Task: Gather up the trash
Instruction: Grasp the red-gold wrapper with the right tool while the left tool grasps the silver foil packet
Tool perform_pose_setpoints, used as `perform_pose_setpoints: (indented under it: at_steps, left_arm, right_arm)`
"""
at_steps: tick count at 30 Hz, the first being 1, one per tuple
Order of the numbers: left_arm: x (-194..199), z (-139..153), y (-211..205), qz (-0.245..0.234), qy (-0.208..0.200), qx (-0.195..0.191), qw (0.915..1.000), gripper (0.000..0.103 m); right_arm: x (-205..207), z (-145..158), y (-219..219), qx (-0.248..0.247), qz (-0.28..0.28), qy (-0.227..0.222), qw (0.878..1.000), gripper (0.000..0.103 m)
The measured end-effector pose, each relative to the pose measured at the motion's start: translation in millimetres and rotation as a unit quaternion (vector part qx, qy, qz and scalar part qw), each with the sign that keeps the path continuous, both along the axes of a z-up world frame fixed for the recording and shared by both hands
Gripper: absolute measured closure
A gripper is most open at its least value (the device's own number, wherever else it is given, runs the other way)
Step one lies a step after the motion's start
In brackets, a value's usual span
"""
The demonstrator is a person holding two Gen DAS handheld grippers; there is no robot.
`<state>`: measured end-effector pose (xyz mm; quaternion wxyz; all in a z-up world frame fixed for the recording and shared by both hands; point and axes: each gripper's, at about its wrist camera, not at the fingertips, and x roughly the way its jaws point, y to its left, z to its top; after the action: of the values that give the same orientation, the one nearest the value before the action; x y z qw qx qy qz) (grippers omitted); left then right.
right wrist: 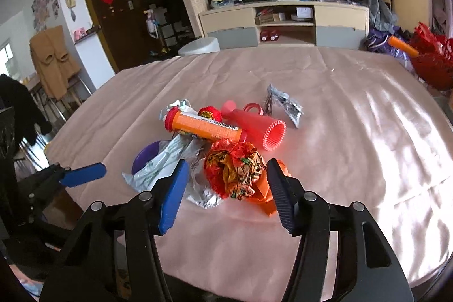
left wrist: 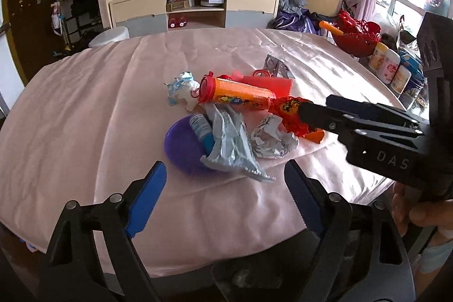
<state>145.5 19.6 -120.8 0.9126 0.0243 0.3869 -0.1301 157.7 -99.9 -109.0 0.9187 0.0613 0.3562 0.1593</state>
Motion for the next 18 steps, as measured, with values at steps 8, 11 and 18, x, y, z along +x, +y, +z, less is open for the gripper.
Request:
perform_pose_setpoints:
  at_steps: [8,11,18]
  left_arm:
    - [15.4,-7.9,-8.4,-0.007,0.011,-0.002,0.9999,0.034]
    - [17.3,-9.9,-8.6,-0.010,0.017,-0.009,0.9998,0.051]
    - [12.9,-6.8,-8.8,-0.018,0.013,-0.006,0.9997,0.082]
  right_arm:
    - [10.7,-14.4,-6.1,0.012,-0.007,0.017,1.000,0.062]
    - [7.3,-13.3,-8.9,0.017,-0.007,0.012,1.000,0.066]
    - [-2.1,0.6,-13.2,0.018,-0.013,-0.017,1.000,0.067]
